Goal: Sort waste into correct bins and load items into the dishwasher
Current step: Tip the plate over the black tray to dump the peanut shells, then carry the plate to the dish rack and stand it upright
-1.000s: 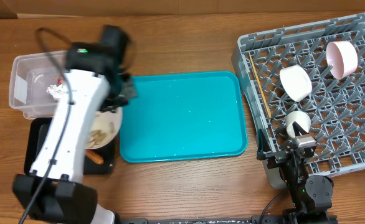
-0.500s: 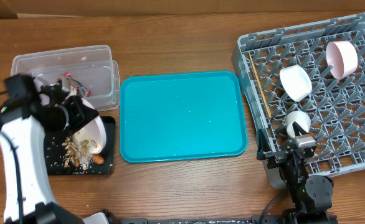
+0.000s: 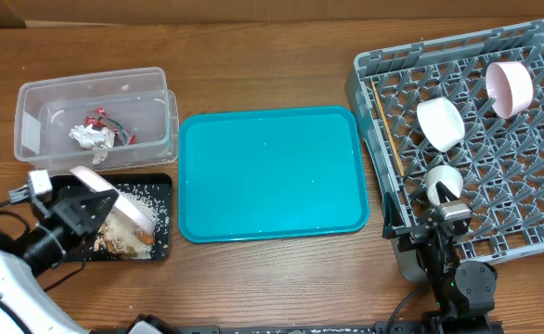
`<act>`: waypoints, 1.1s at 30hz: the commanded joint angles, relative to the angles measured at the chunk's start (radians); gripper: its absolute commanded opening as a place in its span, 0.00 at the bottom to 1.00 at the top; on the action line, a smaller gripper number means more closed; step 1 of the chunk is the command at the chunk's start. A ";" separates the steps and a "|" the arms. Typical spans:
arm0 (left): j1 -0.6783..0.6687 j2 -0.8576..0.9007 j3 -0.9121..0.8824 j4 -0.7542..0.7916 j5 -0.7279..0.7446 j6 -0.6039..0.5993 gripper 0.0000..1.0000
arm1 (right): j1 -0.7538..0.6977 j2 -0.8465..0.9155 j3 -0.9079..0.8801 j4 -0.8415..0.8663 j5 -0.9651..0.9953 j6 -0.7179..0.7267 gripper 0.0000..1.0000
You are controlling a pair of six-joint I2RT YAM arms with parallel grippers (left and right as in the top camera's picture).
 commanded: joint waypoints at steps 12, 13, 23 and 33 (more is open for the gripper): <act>-0.200 -0.019 0.063 0.065 0.114 0.055 0.04 | -0.006 -0.011 -0.010 0.004 -0.006 0.003 1.00; -0.251 -0.019 0.084 0.121 0.078 -0.019 0.04 | -0.006 -0.011 -0.010 0.004 -0.006 0.004 1.00; -0.994 0.072 0.129 1.264 -0.264 -0.964 0.04 | -0.006 -0.011 -0.010 0.004 -0.006 0.004 1.00; -1.437 0.522 0.249 2.003 -0.423 -1.358 0.04 | -0.006 -0.011 -0.010 0.004 -0.006 0.004 1.00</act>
